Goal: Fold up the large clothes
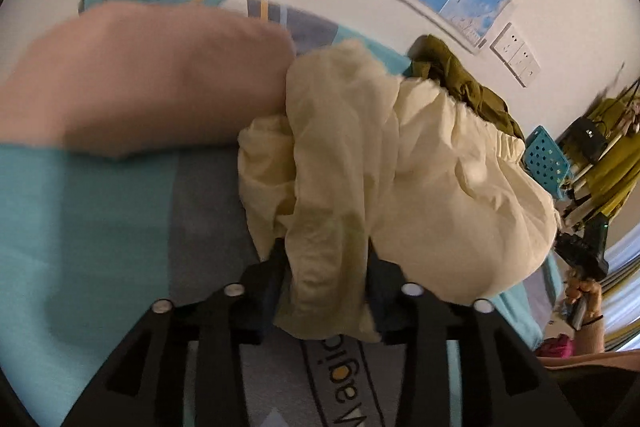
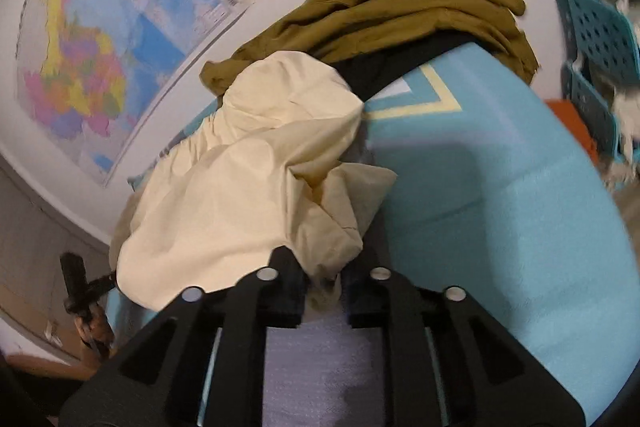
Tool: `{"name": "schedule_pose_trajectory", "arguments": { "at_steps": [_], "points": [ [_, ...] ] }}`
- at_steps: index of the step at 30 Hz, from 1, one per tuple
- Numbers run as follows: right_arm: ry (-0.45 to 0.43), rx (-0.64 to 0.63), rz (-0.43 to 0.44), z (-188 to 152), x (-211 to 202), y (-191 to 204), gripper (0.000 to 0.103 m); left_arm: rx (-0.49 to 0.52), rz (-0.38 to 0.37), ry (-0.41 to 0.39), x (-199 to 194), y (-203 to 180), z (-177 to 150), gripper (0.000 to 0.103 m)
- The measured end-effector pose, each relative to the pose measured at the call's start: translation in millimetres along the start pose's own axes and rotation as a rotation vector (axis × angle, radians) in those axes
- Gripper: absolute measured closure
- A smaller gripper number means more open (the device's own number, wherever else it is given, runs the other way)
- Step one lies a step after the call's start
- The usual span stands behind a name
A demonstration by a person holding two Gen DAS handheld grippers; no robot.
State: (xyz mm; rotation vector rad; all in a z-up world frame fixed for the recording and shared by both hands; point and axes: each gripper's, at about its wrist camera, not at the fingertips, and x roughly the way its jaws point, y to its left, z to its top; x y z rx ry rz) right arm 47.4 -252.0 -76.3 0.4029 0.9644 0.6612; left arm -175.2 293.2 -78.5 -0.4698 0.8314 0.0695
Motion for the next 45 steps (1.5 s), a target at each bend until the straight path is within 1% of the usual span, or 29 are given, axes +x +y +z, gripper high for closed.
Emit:
{"name": "schedule_pose_trajectory", "arguments": {
  "at_steps": [1, 2, 4, 5, 6, 8, 9, 10, 11, 12, 13, 15, 16, 17, 18, 19, 20, 22, 23, 25, 27, 29, 30, 32, 34, 37, 39, 41, 45],
  "points": [
    [-0.014, -0.008, -0.027, -0.3, -4.8, 2.0, 0.074, 0.02, 0.042, -0.016, -4.6, -4.2, 2.2, 0.052],
    [-0.033, -0.038, -0.082, 0.3, -11.0, 8.2, 0.063, 0.038, 0.059, -0.035, -10.0, -8.2, 2.9, 0.052],
    [-0.089, -0.081, -0.153, 2.3, -24.9, 22.2, 0.061, 0.092, 0.115, -0.11, -27.4, -21.5, 8.8, 0.05],
    [-0.125, -0.094, -0.172, 4.7, -31.3, 29.5, 0.058, 0.107, 0.12, -0.139, -34.3, -25.0, 11.3, 0.046],
    [-0.172, -0.119, -0.19, 6.8, -41.1, 40.3, 0.055, 0.128, 0.112, -0.176, -43.5, -31.2, 15.3, 0.044],
    [-0.208, -0.202, -0.174, 6.8, -44.8, 56.9, 0.053, 0.163, 0.117, -0.21, -49.4, -41.9, 22.7, 0.04],
    [-0.209, -0.239, -0.163, 7.3, -40.3, 65.2, 0.046, 0.186, 0.112, -0.213, -47.6, -49.5, 25.8, 0.04],
    [-0.193, -0.287, -0.157, 4.6, -32.7, 75.7, 0.043, 0.195, 0.094, -0.209, -44.7, -52.5, 27.9, 0.04],
    [-0.168, -0.319, -0.157, 4.3, -22.7, 82.2, 0.043, 0.2, 0.069, -0.2, -39.3, -55.5, 28.6, 0.04],
    [-0.139, -0.347, -0.171, 2.9, -8.8, 86.9, 0.044, 0.208, 0.055, -0.175, -27.1, -59.5, 30.1, 0.04],
    [-0.106, -0.361, -0.181, 1.5, 5.6, 86.5, 0.044, 0.215, 0.057, -0.162, -18.3, -63.8, 29.6, 0.04],
    [-0.062, -0.353, -0.195, 3.6, 29.6, 78.6, 0.049, 0.217, 0.086, -0.126, 3.4, -65.2, 29.6, 0.04],
    [-0.04, -0.33, -0.225, 6.7, 44.0, 68.3, 0.049, 0.2, 0.104, -0.099, 13.4, -61.9, 29.5, 0.04],
    [-0.02, -0.288, -0.221, 7.9, 51.9, 58.7, 0.05, 0.171, 0.124, -0.067, 22.5, -55.6, 29.7, 0.041],
    [-0.01, -0.212, -0.223, 12.2, 59.7, 43.8, 0.051, 0.137, 0.151, -0.027, 34.0, -48.5, 31.4, 0.043],
    [-0.007, -0.179, -0.216, 13.2, 62.2, 38.4, 0.051, 0.121, 0.164, -0.01, 39.9, -45.6, 32.0, 0.046],
    [-0.009, -0.17, -0.212, 14.5, 61.9, 36.7, 0.051, 0.109, 0.165, -0.004, 43.3, -43.1, 32.7, 0.046],
    [-0.022, -0.207, -0.243, 14.2, 58.3, 47.2, 0.049, 0.116, 0.179, -0.018, 40.3, -45.7, 33.7, 0.046],
    [-0.034, -0.215, -0.242, 14.1, 54.2, 52.0, 0.049, 0.122, 0.186, -0.032, 36.4, -48.4, 34.4, 0.045],
    [-0.081, -0.245, -0.212, 16.3, 40.1, 68.7, 0.049, 0.142, 0.197, -0.071, 27.5, -57.5, 36.8, 0.044],
    [-0.108, -0.288, -0.18, 16.6, 31.1, 83.9, 0.048, 0.172, 0.204, -0.102, 21.8, -69.1, 40.3, 0.043],
    [-0.11, -0.336, -0.125, 17.9, 31.1, 102.8, 0.046, 0.212, 0.21, -0.13, 17.8, -82.6, 41.1, 0.037],
    [-0.098, -0.361, -0.111, 17.8, 37.2, 111.8, 0.045, 0.24, 0.209, -0.14, 18.0, -91.5, 41.5, 0.037],
    [-0.065, -0.394, -0.106, 16.1, 53.5, 121.5, 0.045, 0.283, 0.183, -0.14, 20.0, -104.8, 39.6, 0.035],
    [-0.02, -0.396, -0.099, 14.9, 75.6, 125.3, 0.045, 0.317, 0.183, -0.128, 29.4, -116.4, 39.4, 0.035],
    [0.03, -0.406, -0.146, 13.2, 110.0, 119.2, 0.044, 0.351, 0.198, -0.098, 47.9, -126.2, 38.4, 0.035],
    [0.053, -0.38, -0.151, 15.2, 126.4, 113.3, 0.044, 0.349, 0.196, -0.065, 59.1, -125.5, 38.1, 0.035],
    [0.054, -0.371, -0.155, 18.0, 128.6, 114.6, 0.044, 0.343, 0.198, -0.035, 68.4, -123.8, 37.9, 0.035],
    [0.045, -0.357, -0.136, 21.0, 118.6, 118.7, 0.044, 0.348, 0.203, -0.033, 70.1, -124.3, 37.2, 0.035]
  ]
}}
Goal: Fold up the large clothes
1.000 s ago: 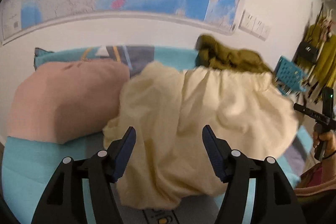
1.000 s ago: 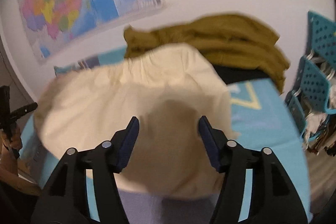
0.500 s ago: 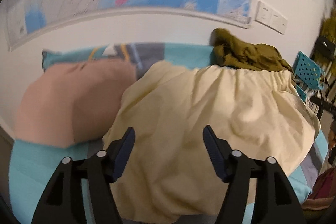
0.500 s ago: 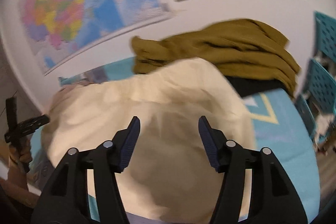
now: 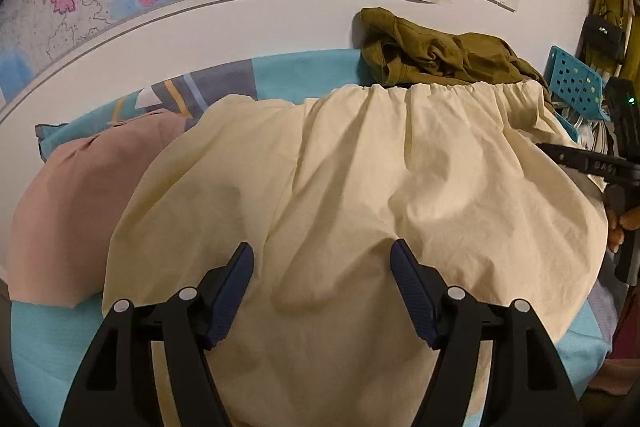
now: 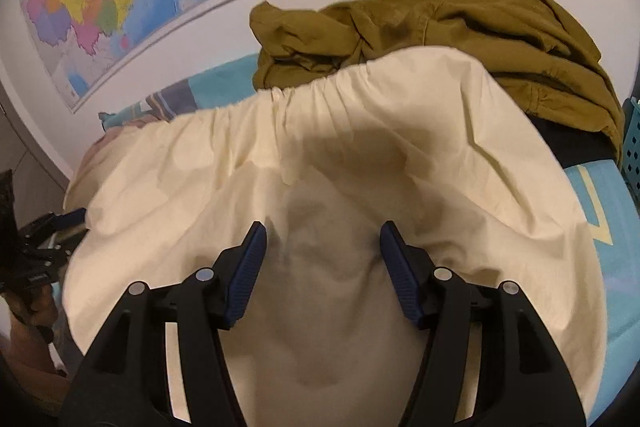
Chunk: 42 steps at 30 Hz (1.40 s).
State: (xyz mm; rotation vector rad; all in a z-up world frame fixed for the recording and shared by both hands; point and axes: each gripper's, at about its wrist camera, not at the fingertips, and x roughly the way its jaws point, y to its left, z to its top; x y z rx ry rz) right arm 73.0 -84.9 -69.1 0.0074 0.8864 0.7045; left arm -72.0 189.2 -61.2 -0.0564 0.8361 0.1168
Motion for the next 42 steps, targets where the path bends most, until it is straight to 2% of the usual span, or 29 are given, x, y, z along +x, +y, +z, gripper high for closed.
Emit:
{"name": "schedule_pose_trajectory", "arguments": {
  "at_steps": [4, 7, 9, 13, 16, 20, 22, 25, 27, 31, 34, 38, 42],
  "points": [
    [-0.049, -0.021, 0.014, 8.4, -16.0, 7.4, 0.044, 0.006, 0.0, -0.008, -1.0, -1.3, 2.5, 0.035],
    [-0.055, -0.027, 0.014, 20.0, -11.9, 10.3, 0.044, 0.013, -0.005, -0.007, 3.2, -3.3, 7.2, 0.035],
    [-0.032, -0.021, 0.029, 26.6, -0.1, 9.7, 0.045, 0.003, -0.018, 0.003, 9.1, -2.2, 11.5, 0.035],
    [0.074, -0.016, -0.031, 36.3, 46.2, 5.6, 0.042, -0.055, -0.073, 0.039, 29.2, 10.3, 19.9, 0.034],
    [0.082, -0.019, -0.04, 37.1, 49.8, 7.8, 0.041, -0.101, -0.094, 0.069, 39.4, 18.7, 22.5, 0.034],
    [0.012, -0.017, 0.009, 33.8, 20.9, 12.8, 0.041, -0.083, -0.085, 0.055, 29.9, 14.7, 21.9, 0.035],
    [-0.018, -0.05, 0.073, 27.5, 2.0, 26.0, 0.041, -0.073, -0.114, 0.023, 20.7, 12.1, 23.4, 0.035],
    [-0.02, -0.144, 0.132, 15.0, -9.9, 56.3, 0.041, -0.042, -0.14, 0.01, 14.1, 3.8, 24.8, 0.035],
    [0.018, -0.198, 0.186, 2.8, -6.7, 76.0, 0.042, -0.011, -0.168, 0.015, 14.4, -5.3, 22.7, 0.035],
    [0.088, -0.271, 0.124, -13.0, 23.6, 92.1, 0.038, -0.005, -0.15, 0.072, 37.0, -13.2, 15.8, 0.031],
    [0.087, -0.239, 0.124, -12.4, 32.9, 88.4, 0.038, -0.026, -0.137, 0.078, 42.2, -12.3, 15.1, 0.031],
    [0.059, -0.221, 0.144, -10.9, 16.3, 94.2, 0.038, -0.023, -0.106, 0.049, 28.8, -14.3, 13.6, 0.031],
    [-0.01, -0.288, 0.24, -14.8, -19.5, 114.2, 0.037, -0.03, -0.117, -0.015, 2.9, -8.9, 1.8, 0.031]
  ]
}}
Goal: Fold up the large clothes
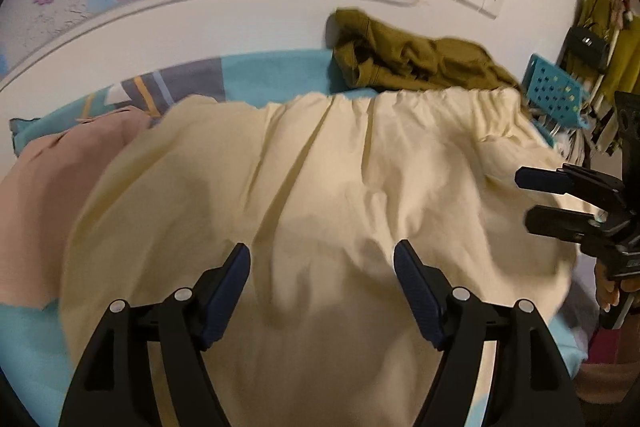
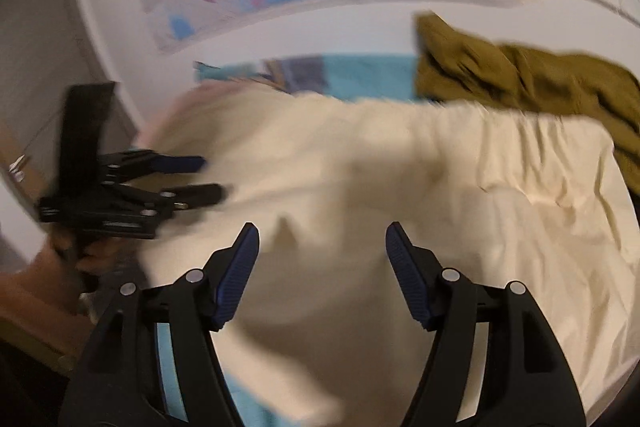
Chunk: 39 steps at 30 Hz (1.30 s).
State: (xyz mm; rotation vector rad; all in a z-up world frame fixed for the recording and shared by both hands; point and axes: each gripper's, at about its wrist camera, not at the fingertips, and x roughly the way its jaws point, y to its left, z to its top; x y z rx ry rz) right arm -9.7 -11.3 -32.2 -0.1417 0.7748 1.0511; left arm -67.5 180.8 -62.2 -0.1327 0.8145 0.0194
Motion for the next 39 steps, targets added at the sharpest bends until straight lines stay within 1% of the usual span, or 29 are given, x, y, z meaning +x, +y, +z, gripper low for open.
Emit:
{"name": "schedule_pose_trajectory", "arguments": {
  "at_steps": [2, 4, 5, 6, 8, 9, 12, 13, 15, 18, 20, 23, 24, 26, 27, 29, 31, 32, 33, 34, 35, 36, 37, 39],
  "points": [
    [-0.016, -0.048, 0.039, -2.7, -8.5, 17.9, 0.035, -0.019, -0.002, -0.02, -12.6, 5.6, -7.0, 0.031],
    [-0.004, -0.099, 0.081, -5.5, -5.1, 36.9, 0.034, -0.034, 0.011, -0.029, -19.0, 9.9, -12.3, 0.031],
    [0.019, -0.132, 0.103, -9.3, 1.5, 45.9, 0.031, -0.039, 0.005, -0.029, -21.7, 12.0, -16.2, 0.03],
    [0.039, -0.153, 0.107, -13.4, 7.5, 50.9, 0.03, -0.052, 0.002, -0.02, -22.3, 15.4, -21.2, 0.03],
    [0.116, -0.172, 0.083, -20.8, 31.3, 54.6, 0.03, -0.087, 0.003, 0.002, -21.2, 22.0, -28.7, 0.03],
    [0.136, -0.164, 0.083, -25.5, 41.0, 52.4, 0.027, -0.098, -0.005, 0.005, -22.0, 24.6, -32.1, 0.03],
    [0.134, -0.145, 0.081, -22.7, 38.8, 50.9, 0.027, -0.123, -0.028, -0.008, -33.0, 29.3, -41.8, 0.03],
    [0.118, -0.152, 0.068, -18.9, 32.2, 53.1, 0.027, -0.127, -0.033, -0.013, -37.4, 30.1, -44.2, 0.03],
    [0.075, -0.166, 0.09, -10.1, 19.6, 60.8, 0.027, -0.136, -0.045, -0.026, -48.0, 31.4, -50.0, 0.03],
    [0.048, -0.25, 0.109, -8.0, 10.8, 84.3, 0.026, -0.154, -0.07, -0.043, -61.1, 34.7, -58.8, 0.029],
    [0.05, -0.32, 0.11, -12.3, 12.8, 103.5, 0.026, -0.169, -0.086, -0.046, -68.6, 37.1, -65.0, 0.029],
    [0.099, -0.413, 0.086, -21.3, 32.6, 125.1, 0.026, -0.193, -0.106, -0.044, -77.6, 39.2, -74.6, 0.029],
    [0.114, -0.456, 0.059, -25.7, 41.1, 133.2, 0.026, -0.202, -0.117, -0.042, -81.2, 39.8, -79.5, 0.029],
    [0.115, -0.536, 0.013, -36.5, 49.7, 142.8, 0.022, -0.218, -0.136, -0.036, -84.5, 40.5, -85.8, 0.024],
    [0.11, -0.6, -0.025, -41.6, 56.0, 149.0, 0.022, -0.228, -0.148, -0.028, -85.8, 40.6, -90.5, 0.024],
    [0.114, -0.664, -0.088, -49.5, 66.0, 152.6, 0.022, -0.245, -0.167, -0.012, -87.1, 40.8, -99.4, 0.024],
    [0.103, -0.71, -0.165, -55.1, 74.5, 152.5, 0.038, -0.267, -0.192, 0.014, -83.5, 41.1, -108.3, 0.024],
    [0.102, -0.702, -0.187, -53.0, 77.3, 150.1, 0.049, -0.28, -0.204, 0.024, -80.8, 41.7, -111.2, 0.024],
    [0.102, -0.678, -0.171, -51.5, 76.1, 146.2, 0.057, -0.297, -0.212, 0.038, -76.9, 42.3, -113.9, 0.024],
    [0.098, -0.623, -0.136, -44.5, 72.3, 139.6, 0.062, -0.313, -0.227, 0.048, -72.7, 42.6, -115.7, 0.024],
    [0.099, -0.556, -0.083, -35.6, 68.5, 130.7, 0.072, -0.324, -0.241, 0.05, -70.1, 43.2, -116.3, 0.025],
    [0.099, -0.521, -0.056, -31.4, 66.0, 126.9, 0.076, -0.333, -0.25, 0.044, -67.1, 42.2, -116.2, 0.025],
    [0.094, -0.471, -0.022, -25.7, 60.3, 119.7, 0.077, -0.335, -0.257, 0.037, -65.0, 41.3, -114.8, 0.025],
    [0.08, -0.405, 0.021, -19.7, 51.6, 111.3, 0.079, -0.359, -0.298, 0.033, -56.9, 40.9, -109.2, 0.025]
  ]
}}
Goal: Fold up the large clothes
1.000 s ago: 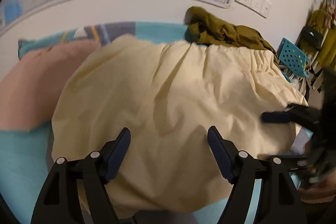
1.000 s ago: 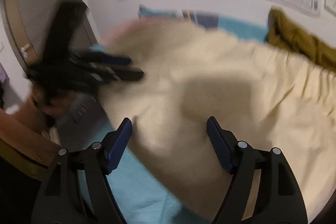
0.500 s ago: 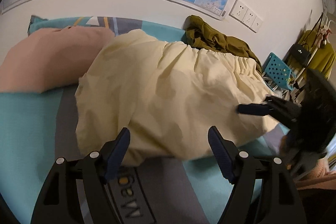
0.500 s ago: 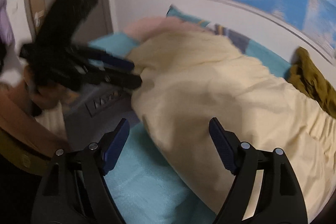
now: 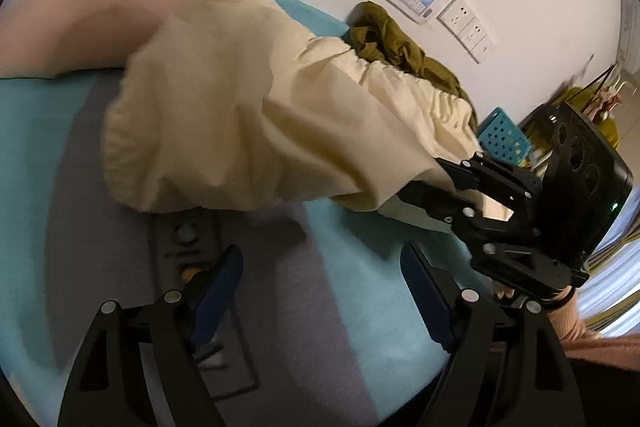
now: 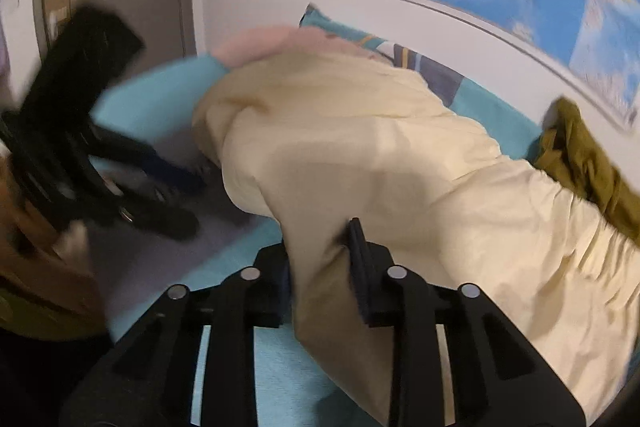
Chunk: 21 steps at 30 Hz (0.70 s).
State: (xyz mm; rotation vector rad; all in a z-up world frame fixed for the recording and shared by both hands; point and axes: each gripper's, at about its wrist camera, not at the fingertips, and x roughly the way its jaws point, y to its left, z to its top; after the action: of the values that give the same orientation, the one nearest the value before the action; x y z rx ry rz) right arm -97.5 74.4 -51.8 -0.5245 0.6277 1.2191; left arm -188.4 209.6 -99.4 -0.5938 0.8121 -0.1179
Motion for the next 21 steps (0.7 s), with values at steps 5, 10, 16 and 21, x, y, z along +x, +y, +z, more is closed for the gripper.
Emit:
{"name": "schedule_pose_trajectory", "arguments": {
  "at_steps": [5, 10, 16, 21],
  "points": [
    [-0.025, 0.131, 0.074, 2.6, -9.8, -16.0, 0.08, -0.104, -0.106, -0.055, 6.8, 8.2, 18.0, 0.025],
    [-0.025, 0.169, 0.099, -0.1, -11.0, -13.0, 0.078, -0.174, -0.153, -0.096, 8.8, 18.4, 28.5, 0.024],
    [-0.055, 0.304, 0.188, -17.1, -29.3, -24.1, 0.068, -0.186, -0.137, -0.131, 23.0, 24.5, 36.2, 0.021],
    [-0.102, 0.505, 0.255, -55.7, -70.8, -48.4, 0.04, -0.217, -0.134, -0.119, 31.0, 26.9, 47.8, 0.021]
  ]
}}
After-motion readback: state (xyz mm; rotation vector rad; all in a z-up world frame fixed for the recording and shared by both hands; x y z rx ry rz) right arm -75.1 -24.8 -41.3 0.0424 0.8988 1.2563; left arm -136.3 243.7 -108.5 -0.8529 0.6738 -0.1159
